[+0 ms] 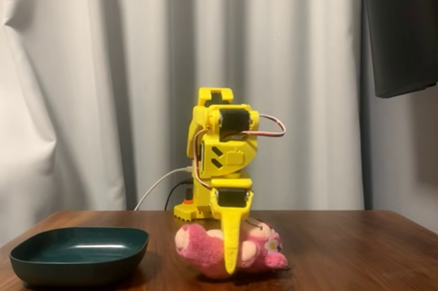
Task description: Grasp a strawberry bear and put it in the bin.
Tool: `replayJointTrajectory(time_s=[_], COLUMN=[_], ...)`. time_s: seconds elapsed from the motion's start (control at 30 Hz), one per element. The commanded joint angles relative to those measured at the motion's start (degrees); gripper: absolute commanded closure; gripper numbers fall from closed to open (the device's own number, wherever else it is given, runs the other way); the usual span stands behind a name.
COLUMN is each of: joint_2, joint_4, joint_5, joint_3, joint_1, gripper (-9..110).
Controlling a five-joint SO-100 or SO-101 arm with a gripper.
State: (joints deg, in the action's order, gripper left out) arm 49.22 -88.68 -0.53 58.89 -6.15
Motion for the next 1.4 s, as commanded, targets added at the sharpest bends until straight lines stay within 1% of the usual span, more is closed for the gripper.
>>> replayJointTrajectory(time_s=[0.0,0.07,0.17,0.3,0.5,0.57,0.63,0.8,1.03,1.27,1.37], joint_2=[0.44,0.44,0.44,0.26,0.62,0.79,0.88,17.58,34.37,39.37,42.10], joint_4=[-0.18,-0.18,-0.18,-0.18,-2.02,-7.12,-14.24,-14.24,-14.15,-13.01,-9.32], joint_5=[0.79,0.97,1.23,1.49,2.02,2.90,3.69,4.04,7.03,5.80,3.87], joint_3=[-3.25,-3.43,-3.69,-4.13,-6.77,-13.18,-23.82,-21.62,-15.21,-14.41,-10.28], joint_1=[-0.79,-0.88,-0.88,-0.79,0.00,0.18,0.44,0.26,1.23,12.39,17.75], gripper=[66,72,94,101,101,101,101,101,101,101,101])
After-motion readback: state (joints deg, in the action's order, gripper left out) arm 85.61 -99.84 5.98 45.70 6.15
